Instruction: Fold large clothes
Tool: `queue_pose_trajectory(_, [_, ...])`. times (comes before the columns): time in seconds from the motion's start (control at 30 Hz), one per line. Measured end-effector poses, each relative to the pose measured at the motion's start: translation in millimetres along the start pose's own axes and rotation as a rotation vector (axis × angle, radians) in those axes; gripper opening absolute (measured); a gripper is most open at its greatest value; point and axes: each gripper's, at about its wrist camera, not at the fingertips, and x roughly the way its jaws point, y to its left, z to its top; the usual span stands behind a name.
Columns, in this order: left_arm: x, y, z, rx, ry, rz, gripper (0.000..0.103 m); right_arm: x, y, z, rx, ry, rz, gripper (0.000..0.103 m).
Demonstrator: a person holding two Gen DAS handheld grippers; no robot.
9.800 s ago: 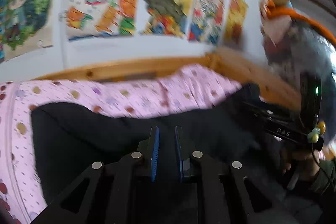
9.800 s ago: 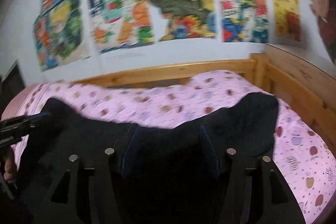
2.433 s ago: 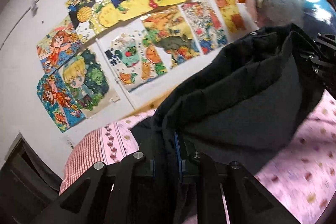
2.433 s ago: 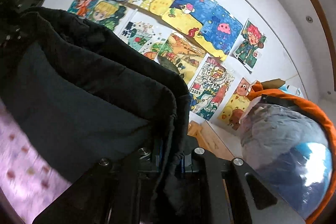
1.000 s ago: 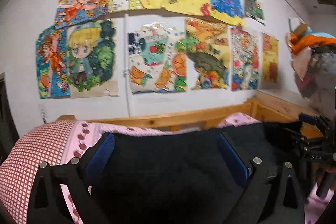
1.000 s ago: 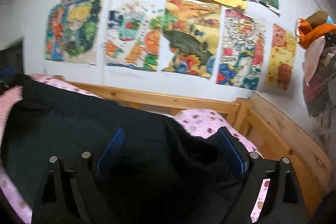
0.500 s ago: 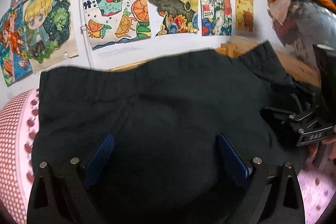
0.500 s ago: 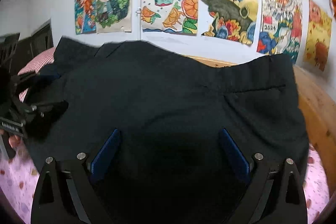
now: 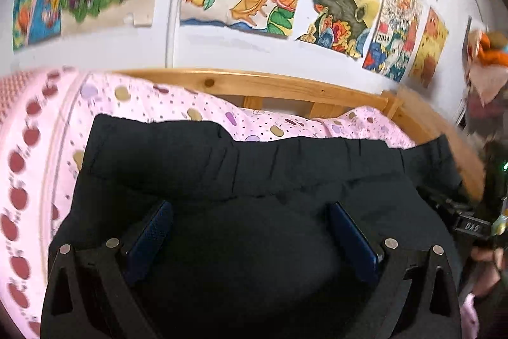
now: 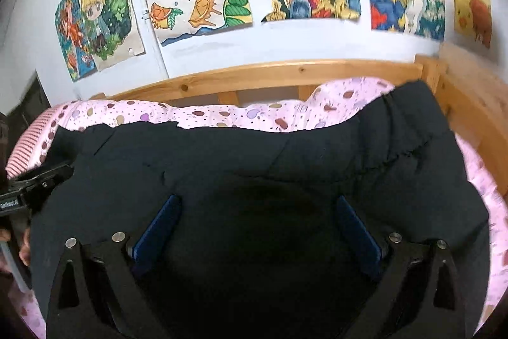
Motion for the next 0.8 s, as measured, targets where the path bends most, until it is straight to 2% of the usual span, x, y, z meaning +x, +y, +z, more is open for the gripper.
queue_pose_trajectory(0.17, [17.5, 4.3, -5.2, -0.029, 0.017, -0.026, 0.101, 17.4, -9.8, -5.4, 0.039, 0.005, 0.043, 0.101])
queue_pose_trajectory(0.4, [22.6, 10.0, -15.1, -0.078, -0.002, -0.097, 0.101, 21.4, -25.8, -19.7, 0.096, -0.042, 0.137, 0.101])
queue_pose_trajectory(0.8, [22.4, 10.0, -18.5, -0.075, -0.005, -0.101, 0.101, 21.5, -25.4, -22.3, 0.097, -0.054, 0.133, 0.101])
